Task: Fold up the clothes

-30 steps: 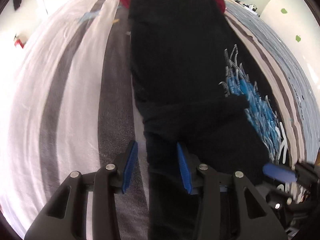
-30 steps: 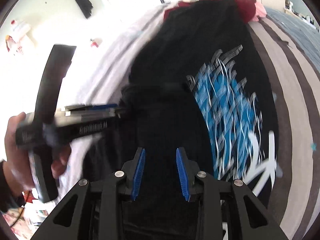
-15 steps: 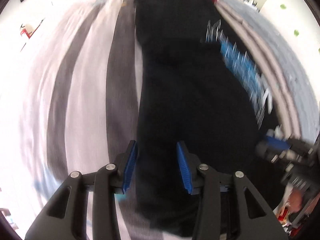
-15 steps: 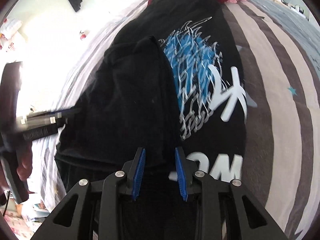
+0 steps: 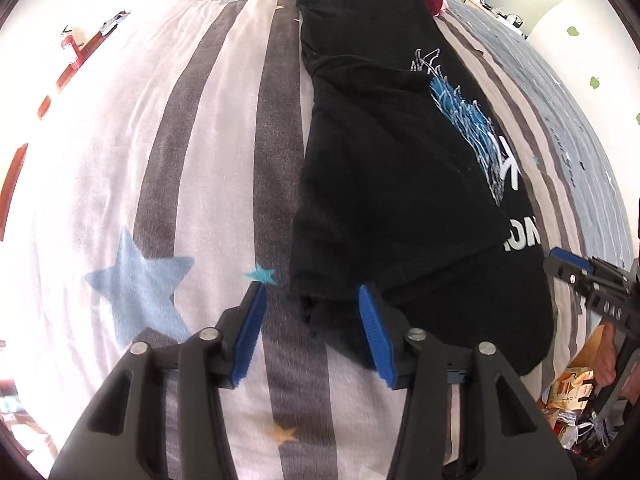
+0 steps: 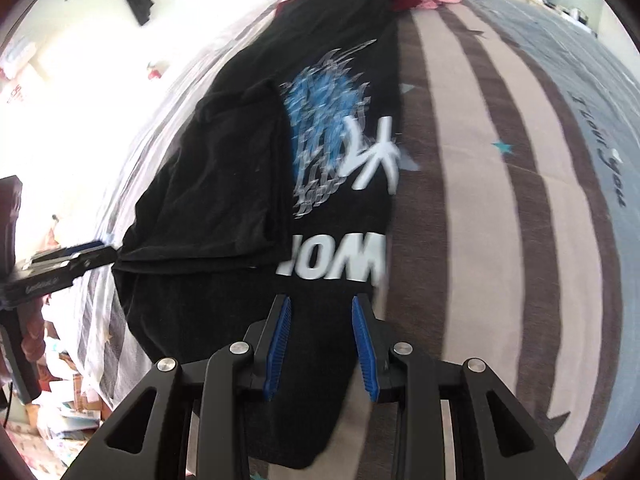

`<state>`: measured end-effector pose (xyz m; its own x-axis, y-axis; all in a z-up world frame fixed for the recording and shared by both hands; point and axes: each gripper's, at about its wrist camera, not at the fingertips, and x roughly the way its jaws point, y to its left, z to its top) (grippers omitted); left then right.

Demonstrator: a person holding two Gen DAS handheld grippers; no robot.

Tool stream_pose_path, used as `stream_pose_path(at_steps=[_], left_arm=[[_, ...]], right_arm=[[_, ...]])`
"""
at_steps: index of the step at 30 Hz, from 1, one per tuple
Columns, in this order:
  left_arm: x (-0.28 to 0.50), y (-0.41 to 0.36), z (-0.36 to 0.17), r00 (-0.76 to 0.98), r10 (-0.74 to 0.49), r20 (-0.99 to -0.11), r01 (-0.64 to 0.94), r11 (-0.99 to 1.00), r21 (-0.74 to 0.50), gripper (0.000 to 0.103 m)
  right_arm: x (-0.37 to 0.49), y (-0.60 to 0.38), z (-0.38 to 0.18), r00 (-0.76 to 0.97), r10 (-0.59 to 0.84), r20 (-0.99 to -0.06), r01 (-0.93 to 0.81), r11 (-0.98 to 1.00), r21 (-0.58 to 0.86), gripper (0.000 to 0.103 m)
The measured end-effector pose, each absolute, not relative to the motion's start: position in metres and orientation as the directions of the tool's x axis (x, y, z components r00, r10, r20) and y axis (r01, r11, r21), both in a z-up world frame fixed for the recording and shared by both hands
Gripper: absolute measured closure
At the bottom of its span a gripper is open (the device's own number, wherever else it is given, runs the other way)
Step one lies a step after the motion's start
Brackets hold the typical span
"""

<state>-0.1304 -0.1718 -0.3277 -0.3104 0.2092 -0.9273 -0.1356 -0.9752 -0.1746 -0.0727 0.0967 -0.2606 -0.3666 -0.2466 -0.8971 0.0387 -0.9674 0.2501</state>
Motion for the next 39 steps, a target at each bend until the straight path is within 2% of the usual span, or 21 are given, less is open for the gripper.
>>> stream_pose_path(at_steps=[7, 9, 12, 14, 17, 19, 25, 28, 32, 39], left_arm=[[-0.138, -0.151, -0.362, -0.283, 0.203, -0.937, -0.089, -0.979, -0.185, 0.051], [-0.141, -0.151, -0.37, -0.289, 0.207, -0.935, -0.067, -0.978, -0.196, 0.045], [-0.14, -0.151, -0.377, -0.304, 0.221, -0.927, -0.053, -0.975, -0.215, 0.031], [-0.137, -0.144, -0.377, -0.314, 0.216, -0.925, -0.083, -0.976, -0.2, 0.018], [-0.138, -0.139, -0.379, -0.279, 0.203, -0.939, -0.098, -0.978, -0.182, 0.003], [-0.141, -0.142, -0.379, -0.26, 0.223, -0.939, -0.09, -0.974, -0.206, 0.001], [-0.136, -0.147, -0.375, -0.27, 0.244, -0.931, -0.102, -0.969, -0.225, 0.001], [-0.133, -0.155, -0.368, -0.285, 0.265, -0.921, -0.09, -0.964, -0.249, 0.003], [-0.13, -0.163, -0.363, -0.318, 0.225, -0.921, -0.035, -0.974, -0.225, 0.024], [-0.125, -0.16, -0.352, -0.359, 0.168, -0.918, -0.011, -0.984, -0.176, 0.048]], right_arm=[[-0.075, 0.112, -0.28, -0.359, -0.222, -0.907, -0.019, -0.969, 0.245, 0.071], [-0.077, 0.111, -0.284, -0.363, -0.222, -0.905, -0.02, -0.969, 0.245, 0.067], [-0.076, 0.113, -0.288, -0.369, -0.225, -0.902, -0.046, -0.965, 0.26, 0.066], [-0.075, 0.114, -0.291, -0.374, -0.227, -0.899, -0.062, -0.961, 0.269, 0.065], [-0.072, 0.114, -0.291, -0.381, -0.226, -0.897, -0.085, -0.957, 0.277, 0.064], [-0.072, 0.112, -0.291, -0.381, -0.227, -0.896, -0.095, -0.955, 0.282, 0.064], [-0.071, 0.101, -0.295, -0.391, -0.224, -0.892, -0.107, -0.952, 0.286, 0.058], [-0.072, 0.099, -0.296, -0.399, -0.228, -0.888, -0.12, -0.947, 0.297, 0.058], [-0.071, 0.096, -0.297, -0.393, -0.249, -0.885, -0.091, -0.947, 0.307, 0.058], [-0.069, 0.094, -0.3, -0.379, -0.273, -0.885, -0.048, -0.949, 0.313, 0.059]])
